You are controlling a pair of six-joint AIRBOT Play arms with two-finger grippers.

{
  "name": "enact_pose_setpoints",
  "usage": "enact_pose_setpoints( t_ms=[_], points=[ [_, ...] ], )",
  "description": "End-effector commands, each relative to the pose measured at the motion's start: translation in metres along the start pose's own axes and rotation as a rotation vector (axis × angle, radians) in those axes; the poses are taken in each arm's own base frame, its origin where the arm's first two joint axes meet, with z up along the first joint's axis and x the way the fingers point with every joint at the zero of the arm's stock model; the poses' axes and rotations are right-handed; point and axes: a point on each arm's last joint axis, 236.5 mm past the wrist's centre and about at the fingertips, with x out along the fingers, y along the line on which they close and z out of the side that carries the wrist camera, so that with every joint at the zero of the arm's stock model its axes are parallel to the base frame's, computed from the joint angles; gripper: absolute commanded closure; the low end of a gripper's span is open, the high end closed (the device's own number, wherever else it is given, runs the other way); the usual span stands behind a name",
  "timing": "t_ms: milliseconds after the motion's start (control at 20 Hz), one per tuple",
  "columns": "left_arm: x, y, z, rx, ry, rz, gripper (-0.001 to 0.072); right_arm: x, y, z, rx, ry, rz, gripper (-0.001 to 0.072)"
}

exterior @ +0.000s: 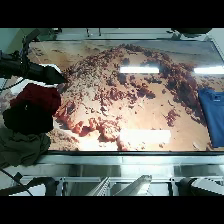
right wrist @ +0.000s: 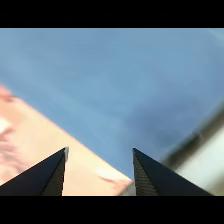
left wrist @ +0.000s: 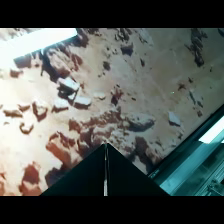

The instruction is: Fold the shirts.

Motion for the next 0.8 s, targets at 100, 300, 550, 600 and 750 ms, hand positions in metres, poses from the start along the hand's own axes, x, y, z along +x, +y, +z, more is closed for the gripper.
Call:
enact_pose_setpoints(
  t_ms=[100,300,550,600,750],
  points=[
    [0.0,0.001,0.004,0.001,-0.018,0.006,0.0696,0.008,0.068,-0.01,-0.18,0.021,0.103,0.0696],
    [0.0,-0.004,0.003,-0.053,-0.011,-0.016,0.0703,-0.001,0.166,-0.063,-0.327,0.077,0.311,0.0696],
    [0.014,-0.05,-0.032,-0.067,-0.045,-0.163,0.0704,0.004,0.246,-0.223,-0.592,0.144,0.513,0.0696],
    [0.02,-0.055,-0.05,-0.078,-0.038,-0.162,0.0703,0.012,0.248,-0.259,-0.647,0.159,0.53,0.0695],
    [0.027,-0.063,-0.09,-0.115,-0.016,-0.164,0.0702,0.025,0.257,-0.325,-0.771,0.187,0.57,0.0695]
  ],
)
